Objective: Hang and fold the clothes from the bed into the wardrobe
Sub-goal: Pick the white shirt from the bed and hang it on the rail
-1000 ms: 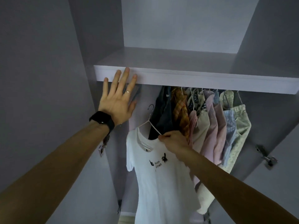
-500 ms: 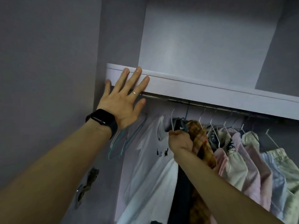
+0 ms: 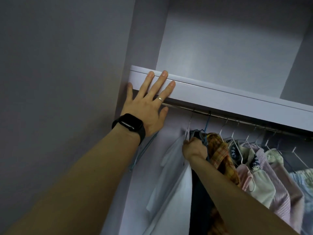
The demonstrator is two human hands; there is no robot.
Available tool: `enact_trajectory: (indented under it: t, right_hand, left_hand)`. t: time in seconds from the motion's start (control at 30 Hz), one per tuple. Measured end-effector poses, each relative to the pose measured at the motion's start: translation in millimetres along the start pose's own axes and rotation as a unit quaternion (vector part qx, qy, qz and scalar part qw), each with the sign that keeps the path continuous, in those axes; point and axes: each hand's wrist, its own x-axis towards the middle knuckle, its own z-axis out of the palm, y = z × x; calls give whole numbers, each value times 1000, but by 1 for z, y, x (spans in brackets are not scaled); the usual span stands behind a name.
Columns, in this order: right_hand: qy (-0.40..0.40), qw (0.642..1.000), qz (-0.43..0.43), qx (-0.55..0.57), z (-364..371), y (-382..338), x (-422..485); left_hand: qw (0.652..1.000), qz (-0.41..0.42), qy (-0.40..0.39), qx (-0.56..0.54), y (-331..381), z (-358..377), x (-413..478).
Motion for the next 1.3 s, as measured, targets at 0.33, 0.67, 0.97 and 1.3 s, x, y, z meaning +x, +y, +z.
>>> enact_trajectory:
  t: [0.33, 0.67, 0.97, 1.3]
  right_hand:
    - [-127, 988, 85, -33, -34, 23, -3]
    - [-196, 976, -44, -86, -201, 31, -82]
    - [-2, 996, -81, -40, -400, 144, -242]
    - [153, 958, 166, -179, -504, 258, -454]
  left_hand:
    - [998, -32, -53, -16, 7, -18, -8]
    - [940, -162, -259, -151, 75, -86, -22]
    - [900, -37, -298, -316, 274, -129, -93]
    - [757, 327, -348, -446, 522, -209, -193]
